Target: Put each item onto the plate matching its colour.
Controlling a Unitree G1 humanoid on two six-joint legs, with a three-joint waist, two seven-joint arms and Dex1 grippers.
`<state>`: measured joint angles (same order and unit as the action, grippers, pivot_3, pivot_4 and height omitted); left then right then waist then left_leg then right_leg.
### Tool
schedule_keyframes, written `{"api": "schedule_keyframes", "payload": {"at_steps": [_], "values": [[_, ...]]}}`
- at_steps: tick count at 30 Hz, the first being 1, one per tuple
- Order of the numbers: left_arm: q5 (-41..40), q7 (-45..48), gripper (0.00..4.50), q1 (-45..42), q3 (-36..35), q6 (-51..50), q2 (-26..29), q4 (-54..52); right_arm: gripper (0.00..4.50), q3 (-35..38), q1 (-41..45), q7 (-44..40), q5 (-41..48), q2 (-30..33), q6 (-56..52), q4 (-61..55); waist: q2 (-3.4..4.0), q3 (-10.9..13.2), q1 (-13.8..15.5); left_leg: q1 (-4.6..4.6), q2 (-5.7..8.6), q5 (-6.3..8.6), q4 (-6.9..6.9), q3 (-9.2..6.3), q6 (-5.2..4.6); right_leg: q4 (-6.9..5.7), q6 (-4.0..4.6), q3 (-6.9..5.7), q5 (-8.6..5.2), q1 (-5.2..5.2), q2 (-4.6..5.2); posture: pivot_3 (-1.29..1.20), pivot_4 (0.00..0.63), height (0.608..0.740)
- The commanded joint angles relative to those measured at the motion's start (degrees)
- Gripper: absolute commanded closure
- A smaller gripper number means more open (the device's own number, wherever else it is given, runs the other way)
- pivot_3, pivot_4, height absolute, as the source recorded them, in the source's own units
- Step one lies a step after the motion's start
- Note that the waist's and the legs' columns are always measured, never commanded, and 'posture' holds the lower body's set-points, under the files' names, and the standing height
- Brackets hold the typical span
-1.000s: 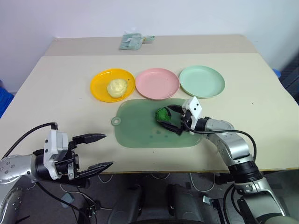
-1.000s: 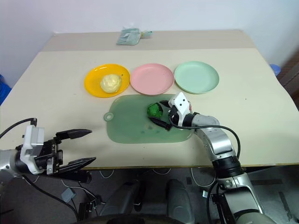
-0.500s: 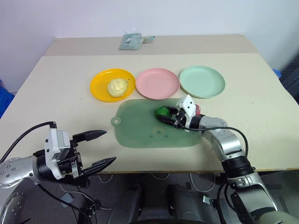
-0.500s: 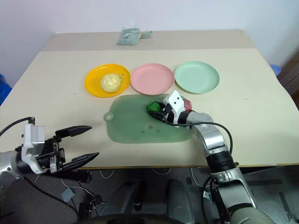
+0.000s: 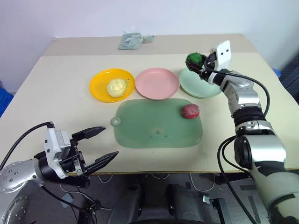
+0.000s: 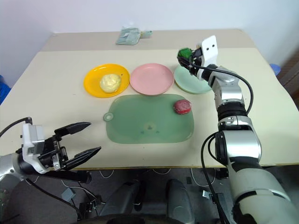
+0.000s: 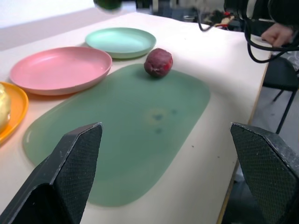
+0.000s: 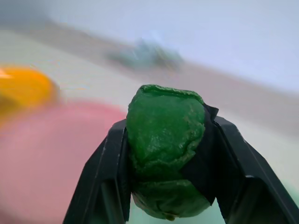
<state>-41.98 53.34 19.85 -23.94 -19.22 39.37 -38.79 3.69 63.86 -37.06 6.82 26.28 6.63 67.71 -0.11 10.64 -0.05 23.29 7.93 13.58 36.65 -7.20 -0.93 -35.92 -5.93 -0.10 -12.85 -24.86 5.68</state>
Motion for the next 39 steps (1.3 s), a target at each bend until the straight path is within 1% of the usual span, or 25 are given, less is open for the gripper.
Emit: {"api": "schedule_keyframes", "payload": {"at_steps": [1,2,4,5,8,12,14,16,19,21,23,26,30,33,39], "values": [[-0.29,-1.28,0.0,1.33,-0.98,1.17,-0.69,-3.12,2.87,0.32,3.32,3.45,-2.9,-0.56,3.22,5.23,0.0,0.0,-0.61,0.0,0.0,-0.03,-0.05,0.0,0.04,-0.01,0.0,0.02,0.0,-0.01,0.01,0.0,0.15,0.74],[-0.35,-1.69,0.0,1.87,-1.06,1.19,-0.91,-3.67,2.87,0.4,3.37,4.72,-3.55,-0.99,3.16,6.39,0.01,0.0,-0.8,0.0,0.0,-0.05,-0.07,0.0,0.06,-0.02,0.0,0.02,0.0,-0.03,0.01,0.0,0.15,0.74],[-0.36,-2.37,0.0,2.81,-1.13,1.16,-1.22,-4.68,1.84,0.58,3.26,5.87,-4.53,-1.59,2.87,7.72,0.01,0.0,-1.14,-0.03,-0.02,-0.04,-0.15,0.03,0.04,-0.02,0.01,0.07,0.01,-0.07,-0.01,0.0,0.15,0.74],[-0.36,-2.61,0.0,3.17,-1.21,1.12,-1.34,-5.07,1.48,0.68,3.16,5.96,-4.91,-1.77,2.79,8.04,0.01,0.0,-1.18,-0.05,-0.04,-0.05,-0.21,0.05,0.03,-0.02,0.02,0.09,0.01,-0.09,-0.02,0.0,0.15,0.74],[-0.56,-3.55,0.0,3.85,-1.42,0.96,-1.51,-5.86,0.02,1.35,3.0,5.2,-5.22,-1.77,3.44,8.08,0.01,0.0,-1.11,-0.2,-0.15,-0.07,-0.43,0.18,0.05,-0.03,0.1,0.18,0.01,-0.1,-0.07,0.0,0.15,0.74],[-0.76,-4.04,0.0,4.39,-1.17,0.99,-1.48,-6.24,0.02,3.33,2.97,4.27,-4.44,-0.82,5.4,7.02,0.02,0.0,-1.04,-0.24,-0.23,-0.08,-0.48,0.22,0.07,-0.03,0.15,0.17,0.01,-0.1,-0.12,0.0,0.15,0.74],[-1.21,-3.72,0.0,4.27,-0.71,0.92,-1.33,-6.12,0.02,5.01,2.37,-1.18,-2.47,0.37,6.11,4.91,0.02,0.01,-0.9,-0.24,-0.23,-0.08,-0.47,0.25,0.07,-0.02,0.16,0.17,0.01,-0.09,-0.12,0.0,0.15,0.74],[-1.07,-3.08,0.0,3.53,-0.11,1.0,-1.03,-5.14,0.02,6.21,0.81,-9.11,-0.18,1.88,5.58,1.78,0.03,0.01,-0.77,-0.24,-0.23,-0.08,-0.46,0.27,0.07,-0.02,0.15,0.17,0.02,-0.08,-0.13,0.0,0.15,0.74],[-1.09,-2.31,0.0,1.68,0.65,0.86,-0.61,-3.56,0.02,6.35,-2.7,-16.57,1.77,3.64,4.3,-3.78,0.02,0.0,-0.66,-0.28,-0.24,-0.07,-0.46,0.27,0.06,-0.01,0.15,0.16,0.02,-0.03,-0.13,0.0,0.15,0.74],[-0.94,-1.22,0.0,-0.48,1.97,0.75,-0.2,-2.03,0.02,6.23,-8.68,-23.12,4.57,5.3,0.31,-12.53,-0.01,-0.01,-0.52,-0.4,-0.25,-0.07,-0.49,0.26,0.05,0.02,0.15,0.15,0.02,0.1,-0.13,0.0,0.15,0.74],[-0.68,-0.29,0.0,-2.13,3.07,0.72,0.03,-0.83,0.02,6.02,-13.87,-26.48,6.73,6.42,-4.04,-20.33,-0.01,-0.01,-0.6,-0.6,-0.3,-0.03,-0.51,0.27,0.01,0.08,0.15,0.14,0.01,0.32,-0.13,0.0,0.15,0.74],[-0.34,1.28,0.0,-4.48,4.56,0.82,0.44,1.08,0.02,5.99,-21.42,-28.43,9.5,7.39,-10.76,-31.03,0.02,0.0,-0.61,-0.66,-0.32,-0.02,-0.53,0.36,-0.01,0.07,0.14,0.2,0.01,0.32,-0.12,0.0,0.15,0.74],[-0.41,2.67,0.0,-7.33,5.69,0.55,1.15,3.07,0.02,5.22,-27.77,-28.61,11.12,7.36,-17.34,-39.64,0.07,0.01,-0.94,-0.75,-0.42,-0.01,-0.59,0.6,-0.01,0.04,0.15,0.45,0.01,0.26,-0.18,0.0,0.15,0.74],[-0.38,3.38,0.0,-8.91,6.33,0.37,1.44,4.12,0.02,4.25,-29.69,-28.01,10.76,6.69,-18.79,-40.98,0.07,0.01,-0.7,-0.79,-0.46,0.0,-0.58,0.65,-0.01,0.05,0.15,0.48,0.01,0.27,-0.2,0.0,0.15,0.74],[-0.35,4.38,0.0,-9.57,6.37,0.55,1.69,5.15,0.02,2.26,-29.32,-27.68,10.66,4.92,-20.54,-38.67,0.06,0.0,-0.59,-0.78,-0.45,0.02,-0.55,0.7,-0.05,0.08,0.15,0.51,0.01,0.29,-0.19,0.0,0.15,0.74]]}}
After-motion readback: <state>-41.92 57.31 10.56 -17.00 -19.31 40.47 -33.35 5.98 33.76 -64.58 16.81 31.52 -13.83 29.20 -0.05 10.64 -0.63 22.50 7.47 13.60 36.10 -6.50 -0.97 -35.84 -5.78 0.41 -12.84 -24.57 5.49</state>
